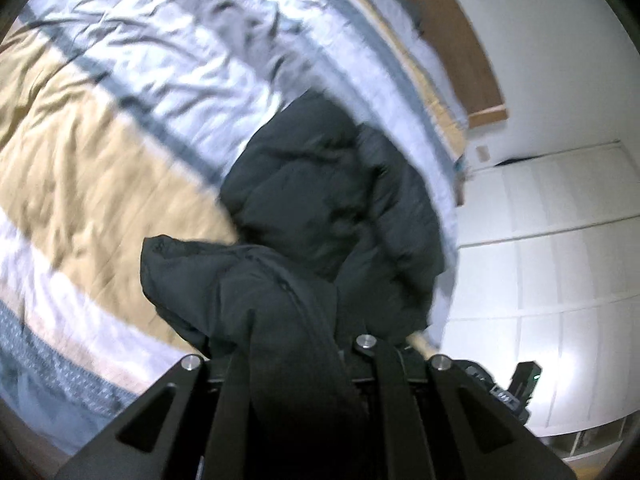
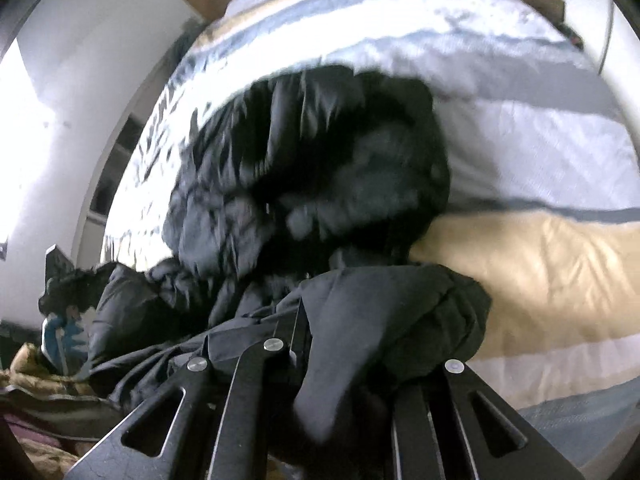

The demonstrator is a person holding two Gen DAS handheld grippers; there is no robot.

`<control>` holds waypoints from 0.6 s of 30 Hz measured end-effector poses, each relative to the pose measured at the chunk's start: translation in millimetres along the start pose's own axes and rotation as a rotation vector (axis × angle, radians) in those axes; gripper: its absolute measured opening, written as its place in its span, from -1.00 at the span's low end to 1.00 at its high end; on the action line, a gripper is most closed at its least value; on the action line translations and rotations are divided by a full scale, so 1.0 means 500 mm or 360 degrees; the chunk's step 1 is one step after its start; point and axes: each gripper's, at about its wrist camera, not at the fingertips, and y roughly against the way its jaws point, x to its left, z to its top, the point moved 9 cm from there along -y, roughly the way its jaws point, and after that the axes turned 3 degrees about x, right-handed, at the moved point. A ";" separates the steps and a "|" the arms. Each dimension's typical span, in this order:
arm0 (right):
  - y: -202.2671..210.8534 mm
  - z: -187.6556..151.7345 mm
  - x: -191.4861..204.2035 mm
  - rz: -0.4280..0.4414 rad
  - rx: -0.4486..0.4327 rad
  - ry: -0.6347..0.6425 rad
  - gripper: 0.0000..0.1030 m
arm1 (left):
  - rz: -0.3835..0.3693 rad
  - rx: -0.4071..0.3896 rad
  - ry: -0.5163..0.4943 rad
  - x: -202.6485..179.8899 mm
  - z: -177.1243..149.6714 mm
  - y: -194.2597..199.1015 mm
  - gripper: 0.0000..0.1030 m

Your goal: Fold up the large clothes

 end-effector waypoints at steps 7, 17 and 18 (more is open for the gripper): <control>0.045 0.092 -0.028 0.0081 -0.0182 -0.0225 -0.79 | -0.0075 -0.0086 0.0018 -0.070 0.083 0.033 -0.83; 0.031 0.234 -0.078 0.0108 -0.0321 -0.0562 -0.77 | -0.0064 -0.0108 0.0072 -0.118 0.231 -0.030 -0.83; 0.024 0.245 -0.080 0.0100 -0.0323 -0.0573 -0.77 | -0.0053 -0.0107 0.0076 -0.118 0.245 -0.041 -0.83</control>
